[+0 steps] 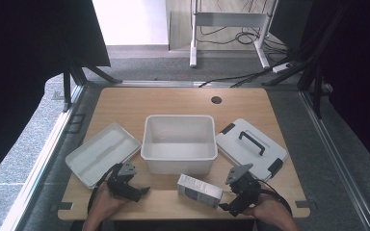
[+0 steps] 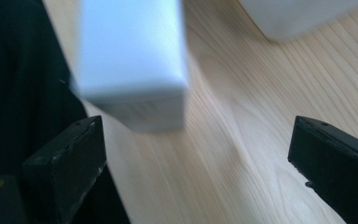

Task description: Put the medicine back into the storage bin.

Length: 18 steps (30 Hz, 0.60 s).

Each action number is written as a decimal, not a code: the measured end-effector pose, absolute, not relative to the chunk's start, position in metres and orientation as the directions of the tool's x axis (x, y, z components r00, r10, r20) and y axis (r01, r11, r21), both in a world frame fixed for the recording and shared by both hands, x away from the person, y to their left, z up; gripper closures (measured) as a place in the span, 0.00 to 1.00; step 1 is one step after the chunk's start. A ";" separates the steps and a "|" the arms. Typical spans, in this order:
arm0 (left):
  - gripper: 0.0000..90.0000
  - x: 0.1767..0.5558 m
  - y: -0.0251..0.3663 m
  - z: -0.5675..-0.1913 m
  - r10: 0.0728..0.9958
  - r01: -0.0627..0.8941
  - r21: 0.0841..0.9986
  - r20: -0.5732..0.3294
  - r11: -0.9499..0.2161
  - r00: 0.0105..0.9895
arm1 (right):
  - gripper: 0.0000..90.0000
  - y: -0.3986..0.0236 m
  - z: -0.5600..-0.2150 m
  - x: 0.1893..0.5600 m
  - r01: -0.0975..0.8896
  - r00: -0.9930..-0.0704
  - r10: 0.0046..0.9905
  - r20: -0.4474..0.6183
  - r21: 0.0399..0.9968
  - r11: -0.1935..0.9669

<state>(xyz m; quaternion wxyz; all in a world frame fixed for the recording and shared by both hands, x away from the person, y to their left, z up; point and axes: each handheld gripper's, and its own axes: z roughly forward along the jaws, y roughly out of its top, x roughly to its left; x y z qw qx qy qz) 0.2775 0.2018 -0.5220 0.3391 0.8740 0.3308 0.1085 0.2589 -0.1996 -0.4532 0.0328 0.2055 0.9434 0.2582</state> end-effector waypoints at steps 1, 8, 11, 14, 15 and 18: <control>0.00 0.278 0.202 -0.522 0.652 0.505 0.665 -0.035 -0.551 0.758 | 0.04 -0.194 -0.450 0.259 0.362 -0.919 0.392 0.045 0.493 0.791; 0.00 0.277 0.202 -0.522 0.653 0.505 0.664 -0.035 -0.550 0.757 | 0.15 -0.151 -0.442 0.266 0.319 -0.940 0.340 0.024 0.415 0.852; 0.00 0.277 0.202 -0.522 0.653 0.505 0.666 -0.035 -0.549 0.756 | 0.22 -0.136 -0.445 0.270 0.302 -0.948 0.319 0.017 0.372 0.878; 0.00 0.277 0.202 -0.522 0.653 0.506 0.665 -0.035 -0.550 0.756 | 0.33 -0.123 -0.449 0.273 0.282 -0.956 0.293 0.015 0.322 0.904; 0.00 0.277 0.202 -0.522 0.653 0.506 0.665 -0.035 -0.550 0.756 | 0.36 -0.120 -0.451 0.274 0.280 -0.957 0.289 0.016 0.304 0.911; 0.00 0.277 0.202 -0.522 0.654 0.506 0.665 -0.035 -0.549 0.756 | 0.46 -0.113 -0.455 0.276 0.262 -0.963 0.268 0.014 0.260 0.929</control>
